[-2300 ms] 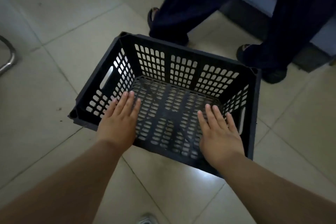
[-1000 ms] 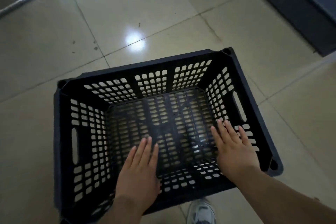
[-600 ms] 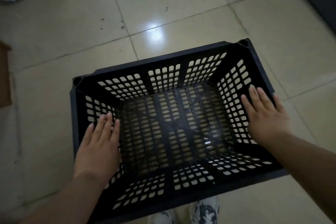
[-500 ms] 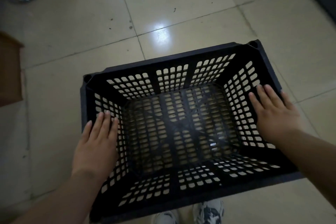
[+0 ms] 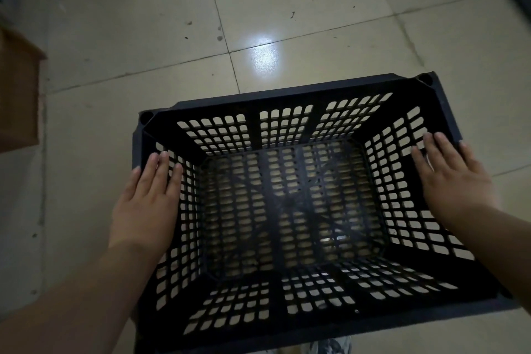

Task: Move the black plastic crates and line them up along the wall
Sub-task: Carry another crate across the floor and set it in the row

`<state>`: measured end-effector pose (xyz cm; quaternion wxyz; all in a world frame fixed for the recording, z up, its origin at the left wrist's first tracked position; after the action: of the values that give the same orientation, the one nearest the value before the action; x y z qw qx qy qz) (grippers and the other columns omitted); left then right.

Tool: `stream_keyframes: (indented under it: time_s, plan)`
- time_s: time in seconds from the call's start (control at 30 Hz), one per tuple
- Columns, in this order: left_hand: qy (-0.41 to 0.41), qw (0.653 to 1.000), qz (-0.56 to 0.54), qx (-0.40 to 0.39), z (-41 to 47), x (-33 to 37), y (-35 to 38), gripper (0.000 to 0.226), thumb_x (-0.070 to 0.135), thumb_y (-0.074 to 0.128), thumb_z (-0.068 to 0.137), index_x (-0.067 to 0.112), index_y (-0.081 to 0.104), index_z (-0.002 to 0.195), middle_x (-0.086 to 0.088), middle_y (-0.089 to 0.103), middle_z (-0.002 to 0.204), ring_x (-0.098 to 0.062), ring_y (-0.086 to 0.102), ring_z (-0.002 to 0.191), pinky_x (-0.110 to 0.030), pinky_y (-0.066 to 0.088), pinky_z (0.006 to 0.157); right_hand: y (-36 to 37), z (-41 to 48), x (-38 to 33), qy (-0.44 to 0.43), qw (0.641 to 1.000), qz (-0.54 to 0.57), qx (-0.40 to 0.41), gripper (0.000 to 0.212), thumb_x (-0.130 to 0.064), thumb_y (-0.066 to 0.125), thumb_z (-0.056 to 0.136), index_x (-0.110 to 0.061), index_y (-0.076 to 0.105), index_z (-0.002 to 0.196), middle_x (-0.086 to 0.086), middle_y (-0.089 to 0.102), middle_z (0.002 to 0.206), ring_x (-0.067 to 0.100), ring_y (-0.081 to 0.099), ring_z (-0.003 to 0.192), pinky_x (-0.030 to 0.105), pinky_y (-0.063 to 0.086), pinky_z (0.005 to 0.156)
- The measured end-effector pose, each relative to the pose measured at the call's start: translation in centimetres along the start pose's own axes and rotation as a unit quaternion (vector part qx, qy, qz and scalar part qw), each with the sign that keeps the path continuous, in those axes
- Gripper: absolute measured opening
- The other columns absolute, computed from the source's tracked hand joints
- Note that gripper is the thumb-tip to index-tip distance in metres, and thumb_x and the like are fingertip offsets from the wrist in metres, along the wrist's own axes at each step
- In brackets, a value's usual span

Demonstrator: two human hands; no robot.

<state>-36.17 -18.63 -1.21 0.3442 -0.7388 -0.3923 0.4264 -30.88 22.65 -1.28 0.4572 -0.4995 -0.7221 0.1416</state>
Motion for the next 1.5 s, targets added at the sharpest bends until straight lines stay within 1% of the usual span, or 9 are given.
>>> stream_keyframes:
  time_s: [0.27,0.47,0.6,0.8,1.03,1.2,1.33,1.43,1.5]
  plan:
    - [0.016,0.998,0.020,-0.051,-1.0,-0.8,-0.9,0.082,0.009,0.034,0.092,0.011,-0.039,0.128,-0.013,-0.046,0.136,-0.024,-0.044,0.125,-0.035,-0.045,0.084,-1.3,-0.3,0.3,-0.007,0.998,-0.021,-0.055,0.058,-0.019,0.009,0.092,-0.009,-0.034,0.131,0.015,-0.043,0.138,0.029,-0.068,0.087,0.043,-0.039,0.085]
    - [-0.002,0.995,0.023,-0.098,-4.5,-3.4,-3.6,0.083,0.012,0.034,0.093,0.010,-0.043,0.124,-0.013,-0.049,0.134,-0.023,-0.064,0.100,-0.034,-0.046,0.081,-5.4,-3.2,1.2,-0.014,0.998,-0.029,-0.045,0.064,-0.018,0.020,0.096,-0.005,-0.032,0.131,0.019,-0.042,0.137,0.030,-0.052,0.114,0.041,-0.042,0.079]
    - [-0.025,0.995,0.010,-0.097,-8.4,-5.1,-5.7,0.077,0.013,0.031,0.094,0.012,-0.037,0.132,-0.013,-0.047,0.136,-0.023,-0.051,0.121,-0.033,-0.046,0.079,-8.0,-6.1,1.8,-0.047,0.997,-0.049,-0.044,0.064,-0.018,0.022,0.098,-0.003,-0.031,0.130,0.020,-0.042,0.136,0.032,-0.039,0.131,0.041,-0.043,0.073]
    - [-0.097,0.989,-0.004,-0.113,-18.5,-6.1,-9.3,0.073,0.018,0.030,0.096,0.013,-0.033,0.133,-0.011,-0.041,0.142,-0.024,-0.037,0.131,-0.034,-0.042,0.080,-10.5,-10.6,3.0,-0.097,0.992,-0.080,-0.009,0.065,-0.019,0.023,0.097,-0.004,-0.033,0.126,0.020,-0.043,0.134,0.034,-0.068,0.080,0.042,-0.048,0.068]
    - [-0.188,0.975,-0.035,-0.114,-32.0,-5.9,-10.5,0.062,0.020,0.019,0.094,0.020,-0.029,0.134,-0.007,-0.039,0.138,-0.018,-0.035,0.129,-0.032,-0.046,0.077,-14.1,-17.7,3.6,-0.160,0.973,-0.150,0.077,0.071,-0.017,0.031,0.096,0.000,-0.029,0.130,0.022,-0.040,0.137,0.036,-0.046,0.119,0.048,-0.047,0.064]
    - [-0.227,0.962,-0.065,-0.134,-40.9,-5.2,-9.3,0.064,0.017,0.019,0.095,0.018,-0.036,0.128,-0.009,-0.045,0.134,-0.020,-0.038,0.128,-0.033,-0.045,0.075,-15.0,-22.4,2.1,-0.212,0.948,-0.199,0.128,0.066,-0.019,0.024,0.097,-0.008,-0.032,0.129,0.022,-0.041,0.136,0.036,-0.067,0.082,0.047,-0.048,0.071]
    - [-0.255,0.954,-0.086,-0.132,-49.3,-3.6,-7.5,0.064,0.013,0.020,0.094,0.017,-0.032,0.131,-0.009,-0.042,0.136,-0.020,-0.035,0.131,-0.031,-0.043,0.078,-15.3,-27.4,-0.1,-0.251,0.925,-0.232,0.166,0.063,-0.019,0.022,0.097,-0.015,-0.030,0.131,0.019,-0.040,0.134,0.033,-0.070,0.072,0.045,-0.049,0.067]
    - [-0.274,0.954,-0.099,-0.074,-55.6,-2.5,-6.3,0.073,0.009,0.035,0.087,0.018,-0.012,0.141,-0.013,-0.027,0.144,-0.024,-0.019,0.137,-0.032,-0.043,0.087,-14.6,-31.1,-1.9,-0.260,0.914,-0.239,0.199,0.066,-0.020,0.025,0.097,-0.008,-0.029,0.132,0.018,-0.039,0.137,0.032,-0.065,0.095,0.044,-0.048,0.069]
    - [-0.294,0.946,-0.079,-0.111,-60.1,-1.3,-6.0,0.065,0.011,0.025,0.092,0.017,-0.025,0.133,-0.010,-0.036,0.138,-0.021,-0.030,0.132,-0.030,-0.047,0.077,-14.2,-33.9,-3.0,-0.271,0.905,-0.237,0.228,0.069,-0.022,0.029,0.096,-0.004,-0.026,0.134,0.018,-0.036,0.140,0.033,-0.050,0.116,0.046,-0.045,0.074]
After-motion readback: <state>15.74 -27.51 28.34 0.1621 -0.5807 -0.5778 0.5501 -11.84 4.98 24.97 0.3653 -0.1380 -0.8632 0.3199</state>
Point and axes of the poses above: each hand's wrist, its own z-axis towards the middle knuckle, its own y-axis out of the palm, x = y × z, the point moved 2 cm from there along z, towards the middle knuckle
